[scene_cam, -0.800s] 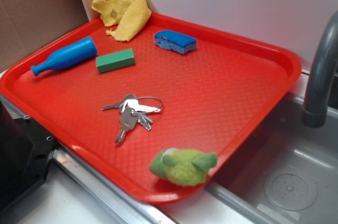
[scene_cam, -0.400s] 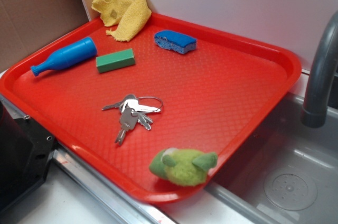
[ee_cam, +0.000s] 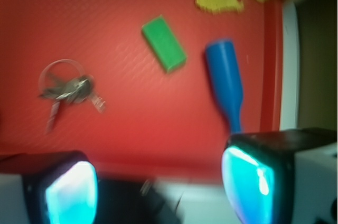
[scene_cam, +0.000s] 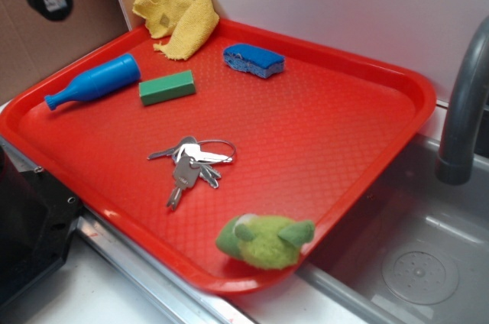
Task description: Grab the blue bottle.
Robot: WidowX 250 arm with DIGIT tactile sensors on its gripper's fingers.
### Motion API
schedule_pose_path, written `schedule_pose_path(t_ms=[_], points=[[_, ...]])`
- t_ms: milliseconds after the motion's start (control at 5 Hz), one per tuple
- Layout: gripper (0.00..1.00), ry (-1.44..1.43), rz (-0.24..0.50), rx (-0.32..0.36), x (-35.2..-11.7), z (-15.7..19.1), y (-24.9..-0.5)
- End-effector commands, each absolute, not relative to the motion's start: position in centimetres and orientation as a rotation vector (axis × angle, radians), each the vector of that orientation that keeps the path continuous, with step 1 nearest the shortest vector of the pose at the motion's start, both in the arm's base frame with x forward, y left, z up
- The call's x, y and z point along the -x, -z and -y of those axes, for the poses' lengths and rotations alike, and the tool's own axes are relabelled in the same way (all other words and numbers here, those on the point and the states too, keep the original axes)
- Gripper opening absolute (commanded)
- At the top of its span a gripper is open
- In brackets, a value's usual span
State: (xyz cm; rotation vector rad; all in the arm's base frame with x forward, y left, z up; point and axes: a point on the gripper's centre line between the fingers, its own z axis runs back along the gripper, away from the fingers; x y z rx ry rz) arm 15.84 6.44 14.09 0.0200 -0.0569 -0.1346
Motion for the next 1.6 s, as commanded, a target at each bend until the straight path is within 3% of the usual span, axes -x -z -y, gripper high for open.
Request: schedule_pose_path(t_ms=[0,200,600,800,1000,1200,1400], points=[[1.00,0.189,0.083,-0.066,-18.9,-12.2,-9.9],[1.00,0.193,0.087,-0.049,-19.2,-14.0,-7.9],[1.00,0.264,0.019,-0.008,-20.1,-11.6,-2.9],[1.00,0.308,0.075,0.086,-20.1,-10.1,-2.5],[0.00,0.273,0.080,0.071,-19.9,-9.4,-3.3],[0.00,0.261,0.046,0.015,-19.9,-8.0,-5.7],[0.00,0.205,0.100,-0.027,-20.3,-4.0,-10.7]])
